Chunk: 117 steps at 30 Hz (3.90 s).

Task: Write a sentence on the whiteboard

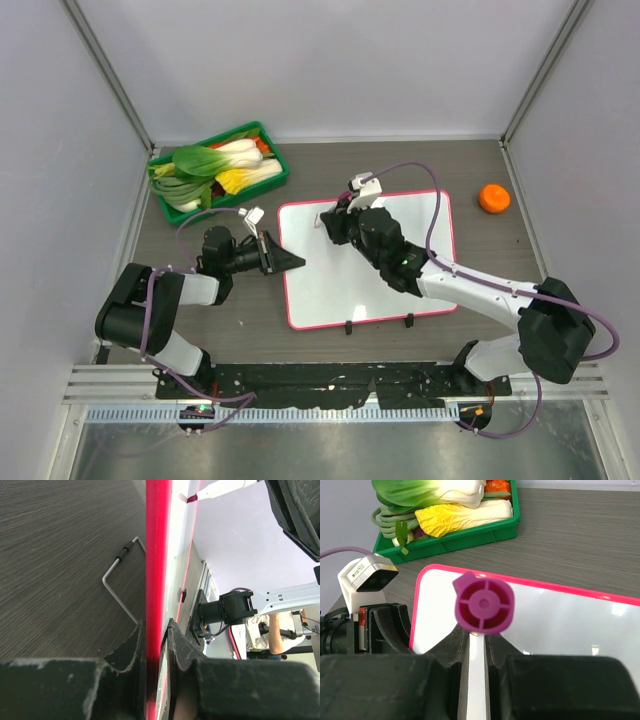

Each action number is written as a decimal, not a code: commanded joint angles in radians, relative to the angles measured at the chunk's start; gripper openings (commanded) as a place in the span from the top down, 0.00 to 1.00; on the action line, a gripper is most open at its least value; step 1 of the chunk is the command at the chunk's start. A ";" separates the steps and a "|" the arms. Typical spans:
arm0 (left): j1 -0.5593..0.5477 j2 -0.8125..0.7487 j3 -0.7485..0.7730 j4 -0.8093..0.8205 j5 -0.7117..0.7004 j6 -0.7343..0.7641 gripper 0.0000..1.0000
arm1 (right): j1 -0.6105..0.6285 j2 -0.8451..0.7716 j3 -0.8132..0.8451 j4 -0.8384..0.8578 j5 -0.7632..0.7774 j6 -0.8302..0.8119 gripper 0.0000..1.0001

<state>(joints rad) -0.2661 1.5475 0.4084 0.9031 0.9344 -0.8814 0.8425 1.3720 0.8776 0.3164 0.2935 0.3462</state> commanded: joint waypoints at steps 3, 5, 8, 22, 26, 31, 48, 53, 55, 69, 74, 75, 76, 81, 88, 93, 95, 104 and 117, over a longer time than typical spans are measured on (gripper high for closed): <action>-0.013 0.045 -0.020 -0.141 -0.097 0.131 1.00 | 0.004 -0.033 -0.002 -0.008 -0.004 0.010 0.99; -0.012 0.045 -0.020 -0.142 -0.097 0.130 1.00 | 0.006 -0.045 0.007 -0.010 -0.011 0.014 0.99; -0.012 0.043 -0.022 -0.142 -0.097 0.131 1.00 | 0.006 -0.065 0.015 -0.004 -0.027 0.022 0.99; -0.012 0.045 -0.022 -0.139 -0.095 0.130 1.00 | 0.007 -0.027 0.058 0.032 0.036 0.011 0.99; -0.015 0.046 -0.022 -0.138 -0.092 0.128 1.00 | 0.006 -0.005 0.067 0.041 0.044 0.014 0.99; -0.015 0.049 -0.022 -0.133 -0.092 0.125 1.00 | 0.004 0.021 0.081 0.033 0.047 0.016 0.99; -0.013 0.054 -0.022 -0.127 -0.089 0.122 1.00 | -0.014 0.018 0.047 -0.003 0.085 0.010 0.99; -0.013 0.054 -0.020 -0.127 -0.086 0.122 1.00 | -0.020 0.006 0.038 -0.013 0.096 0.005 0.99; -0.013 0.054 -0.020 -0.127 -0.086 0.122 1.00 | -0.023 0.002 0.035 -0.017 0.101 0.002 0.99; -0.013 0.059 -0.019 -0.125 -0.085 0.122 1.00 | -0.031 -0.022 0.027 -0.025 0.110 -0.001 0.99; -0.013 0.060 -0.017 -0.125 -0.085 0.122 1.00 | -0.031 -0.037 0.035 -0.013 0.090 0.007 0.99; -0.013 0.059 -0.019 -0.125 -0.085 0.122 1.00 | -0.031 -0.040 0.037 -0.010 0.085 0.010 0.99; -0.013 0.059 -0.019 -0.125 -0.086 0.122 1.00 | -0.033 -0.048 0.041 -0.002 0.084 0.011 0.99; -0.013 0.059 -0.019 -0.125 -0.085 0.122 1.00 | -0.033 -0.045 0.070 0.007 0.076 0.010 0.99; -0.013 0.059 -0.020 -0.124 -0.085 0.122 1.00 | -0.045 -0.011 0.096 0.006 0.091 -0.001 0.99; -0.013 0.059 -0.019 -0.124 -0.083 0.122 1.00 | -0.052 -0.002 0.093 0.010 0.087 -0.001 0.99; -0.013 0.059 -0.019 -0.124 -0.083 0.122 1.00 | -0.056 0.007 0.089 0.010 0.084 0.005 0.99; -0.015 0.057 -0.020 -0.122 -0.083 0.122 1.00 | -0.066 0.022 0.063 0.046 0.058 0.023 0.99; -0.013 0.054 -0.020 -0.122 -0.082 0.124 1.00 | -0.069 0.019 0.043 -0.003 0.036 0.036 0.99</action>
<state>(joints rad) -0.2649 1.5623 0.4084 0.9215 0.9455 -0.8810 0.7769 1.3903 0.9279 0.3103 0.3347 0.3698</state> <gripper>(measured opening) 0.166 0.164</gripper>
